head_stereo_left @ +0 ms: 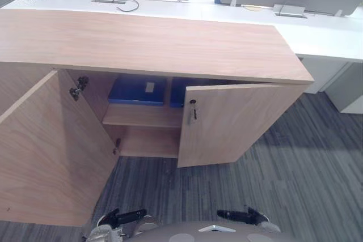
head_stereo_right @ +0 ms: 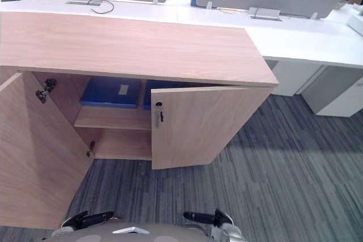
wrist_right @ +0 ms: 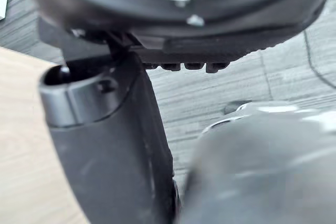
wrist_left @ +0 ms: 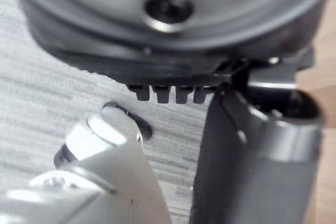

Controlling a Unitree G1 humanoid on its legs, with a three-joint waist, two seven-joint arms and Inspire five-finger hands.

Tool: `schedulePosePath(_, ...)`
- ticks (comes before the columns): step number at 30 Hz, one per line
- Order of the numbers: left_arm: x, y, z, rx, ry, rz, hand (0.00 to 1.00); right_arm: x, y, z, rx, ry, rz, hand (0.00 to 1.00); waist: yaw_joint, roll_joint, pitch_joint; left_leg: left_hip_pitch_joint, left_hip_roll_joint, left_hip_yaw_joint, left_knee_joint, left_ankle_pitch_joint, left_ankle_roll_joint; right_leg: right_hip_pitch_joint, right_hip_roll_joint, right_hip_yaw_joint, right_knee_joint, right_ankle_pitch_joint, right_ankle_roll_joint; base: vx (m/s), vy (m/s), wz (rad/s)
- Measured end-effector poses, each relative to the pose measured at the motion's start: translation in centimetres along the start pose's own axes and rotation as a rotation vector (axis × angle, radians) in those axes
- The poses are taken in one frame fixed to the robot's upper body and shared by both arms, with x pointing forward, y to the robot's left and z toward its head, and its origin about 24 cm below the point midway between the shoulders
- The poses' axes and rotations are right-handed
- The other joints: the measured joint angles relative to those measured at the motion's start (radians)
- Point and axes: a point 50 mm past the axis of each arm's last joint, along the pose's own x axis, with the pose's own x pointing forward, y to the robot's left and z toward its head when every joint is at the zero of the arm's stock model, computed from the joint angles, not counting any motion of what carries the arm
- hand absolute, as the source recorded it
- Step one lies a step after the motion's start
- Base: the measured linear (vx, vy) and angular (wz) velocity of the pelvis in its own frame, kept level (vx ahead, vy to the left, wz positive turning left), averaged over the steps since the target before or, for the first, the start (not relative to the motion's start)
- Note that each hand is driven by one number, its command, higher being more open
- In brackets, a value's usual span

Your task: Walk over to the cabinet, pick up the folder, carry it to the office cabinet, place the folder inside the office cabinet, then close the office cabinet door

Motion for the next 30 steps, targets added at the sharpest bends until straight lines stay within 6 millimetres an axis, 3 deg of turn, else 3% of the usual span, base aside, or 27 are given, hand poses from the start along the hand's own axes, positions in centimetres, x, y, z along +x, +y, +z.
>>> schedulePosePath(4, 0.0, -0.7, -0.3, -0.091, 0.002, -0.032, 1.00, -0.1, 0.0, -0.7, 0.086, 0.009, -0.016, 1.00, -0.015, -0.008, 0.000, -0.050, 0.039, 0.002, -0.008, 0.041, -0.017, 0.017, 0.049, -0.063, -0.057, 0.020, -0.032, 0.04, -0.091, 0.43)
schedulePosePath(6, 0.0, -0.9, 0.3, -0.105, -0.022, -0.039, 1.00, -0.1, 0.1, -0.7, 0.090, 0.010, -0.019, 1.00, -0.013, -0.012, 0.005, -0.076, 0.045, 0.085, -0.007, 0.087, 0.003, 0.035, 0.045, -0.111, -0.067, 0.022, -0.036, 0.02, -0.049, 0.73)
schedulePosePath(8, 0.0, -1.3, 0.6, -0.098, -0.043, -0.055, 1.00, 0.0, 0.2, -0.7, 0.102, 0.011, -0.018, 1.00, -0.012, -0.010, 0.018, -0.094, 0.059, 0.260, -0.015, 0.134, 0.059, 0.044, 0.033, -0.158, -0.066, 0.029, -0.048, -0.04, -0.028, 0.69)
schedulePosePath(9, 0.0, -1.6, 1.3, -0.100, -0.067, -0.070, 1.00, 0.0, 0.1, -0.5, 0.115, 0.005, -0.021, 1.00, -0.012, -0.013, 0.021, -0.120, 0.109, 0.443, 0.050, 0.099, 0.125, 0.046, 0.028, -0.181, -0.069, 0.033, -0.056, -0.07, -0.029, 0.49)
schedulePosePath(11, 0.0, -2.5, 1.3, -0.081, -0.073, -0.098, 1.00, -0.2, -1.1, -0.3, 0.134, -0.011, -0.056, 1.00, -0.019, 0.037, 0.045, -0.196, 0.211, 0.660, 0.317, 0.024, 0.197, 0.057, 0.023, -0.233, -0.065, 0.025, -0.064, -0.11, 0.016, 0.53)
schedulePosePath(12, 0.0, -3.2, 1.0, -0.074, -0.068, -0.115, 1.00, -0.2, -1.7, -0.1, 0.148, -0.025, -0.071, 1.00, -0.019, 0.064, 0.045, -0.205, 0.230, 0.699, 0.386, 0.024, 0.212, 0.058, 0.022, -0.245, -0.052, 0.018, -0.062, -0.10, 0.099, 0.75)
schedulePosePath(13, -0.1, -4.0, 0.7, -0.047, -0.061, -0.141, 1.00, -0.3, -2.5, 0.7, 0.189, -0.061, -0.093, 1.00, -0.035, 0.116, 0.047, -0.230, 0.234, 0.747, 0.403, 0.019, 0.206, 0.049, 0.023, -0.272, -0.009, -0.018, -0.062, -0.09, 0.127, 1.24)
schedulePosePath(14, -0.1, -4.5, 1.5, -0.016, -0.090, -0.159, 1.00, -0.3, -2.1, 0.4, 0.220, -0.057, -0.087, 1.00, -0.059, 0.095, 0.042, -0.221, 0.145, 0.715, 0.264, 0.059, 0.153, 0.032, 0.007, -0.262, -0.023, -0.047, -0.098, -0.09, 0.108, 1.61)
schedulePosePath(15, -0.1, -4.7, 2.3, -0.021, -0.115, -0.171, 1.00, -0.2, -1.3, -0.3, 0.241, -0.032, -0.071, 1.00, -0.073, 0.056, 0.038, -0.204, 0.102, 0.722, 0.203, 0.075, 0.157, 0.039, -0.022, -0.285, -0.056, -0.029, -0.121, -0.10, 0.090, 1.55)
schedulePosePath(16, 0.0, -4.7, 2.7, -0.020, -0.131, -0.161, 1.00, -0.2, -1.1, -0.6, 0.259, -0.025, -0.071, 1.00, -0.046, 0.044, 0.043, -0.200, 0.133, 0.840, 0.372, -0.017, 0.198, 0.055, -0.045, -0.342, -0.086, 0.015, -0.096, -0.03, 0.067, 1.20)
schedulePosePath(17, -0.1, -4.3, 1.9, -0.028, -0.105, -0.158, 1.00, -0.3, -1.4, -1.1, 0.267, -0.016, -0.082, 1.00, -0.045, 0.058, 0.039, -0.145, 0.168, 0.935, 0.458, -0.071, 0.185, 0.087, -0.046, -0.389, -0.101, 0.033, -0.070, 0.01, 0.074, 1.09)
schedulePosePath(18, -0.1, -4.3, 1.4, -0.025, -0.090, -0.161, 1.00, -0.4, -1.7, -1.2, 0.279, -0.016, -0.094, 1.00, -0.057, 0.070, 0.031, -0.118, 0.178, 0.976, 0.454, -0.092, 0.173, 0.093, -0.045, -0.423, -0.101, 0.036, -0.065, 0.05, 0.077, 1.33)
schedulePosePath(19, -0.1, -4.8, 1.0, -0.024, -0.077, -0.174, 1.00, -0.4, -1.9, -1.0, 0.306, -0.032, -0.105, 1.00, -0.073, 0.082, 0.026, -0.101, 0.161, 1.022, 0.382, -0.124, 0.152, 0.094, -0.047, -0.472, -0.095, 0.040, -0.059, 0.03, 0.129, 1.45)
schedulePosePath(20, -0.1, -4.8, 1.4, -0.014, -0.089, -0.177, 1.00, -0.4, -1.6, -0.9, 0.351, -0.034, -0.100, 1.00, -0.066, 0.060, 0.028, -0.088, 0.088, 1.012, 0.285, -0.086, 0.180, 0.091, -0.075, -0.498, -0.092, 0.051, -0.053, 0.02, 0.174, 1.46)
schedulePosePath(21, -0.1, -4.8, 1.4, -0.016, -0.089, -0.188, 1.00, -0.3, -0.7, -1.3, 0.363, -0.015, -0.080, 1.00, -0.059, 0.038, 0.024, -0.059, 0.001, 0.986, 0.147, -0.018, 0.193, 0.078, -0.110, -0.515, -0.086, 0.076, -0.071, 0.01, 0.181, 1.12)
schedulePosePath(24, -0.2, -5.0, 0.9, 0.000, -0.062, -0.205, 1.00, -0.3, -0.6, -1.3, 0.377, -0.017, -0.079, 1.00, -0.066, 0.027, 0.012, 0.009, -0.108, 0.922, -0.101, 0.113, 0.219, 0.081, -0.119, -0.489, -0.107, 0.118, -0.075, 0.00, 0.169, 0.90)
schedulePosePath(27, -0.1, -4.5, 0.3, -0.031, -0.038, -0.186, 1.00, -0.3, -0.4, -1.4, 0.378, -0.014, -0.074, 1.00, -0.061, 0.020, 0.011, 0.087, -0.146, 0.913, -0.237, 0.179, 0.217, 0.116, -0.125, -0.486, -0.116, 0.141, -0.045, -0.03, -0.004, 0.19)
schedulePosePath(30, -0.2, -4.6, 0.0, -0.099, -0.032, -0.177, 1.00, -0.3, -0.5, -1.2, 0.378, -0.024, -0.074, 1.00, -0.065, 0.031, 0.017, 0.109, -0.151, 0.916, -0.255, 0.185, 0.217, 0.128, -0.128, -0.486, -0.116, 0.144, -0.040, -0.04, -0.059, -0.08)
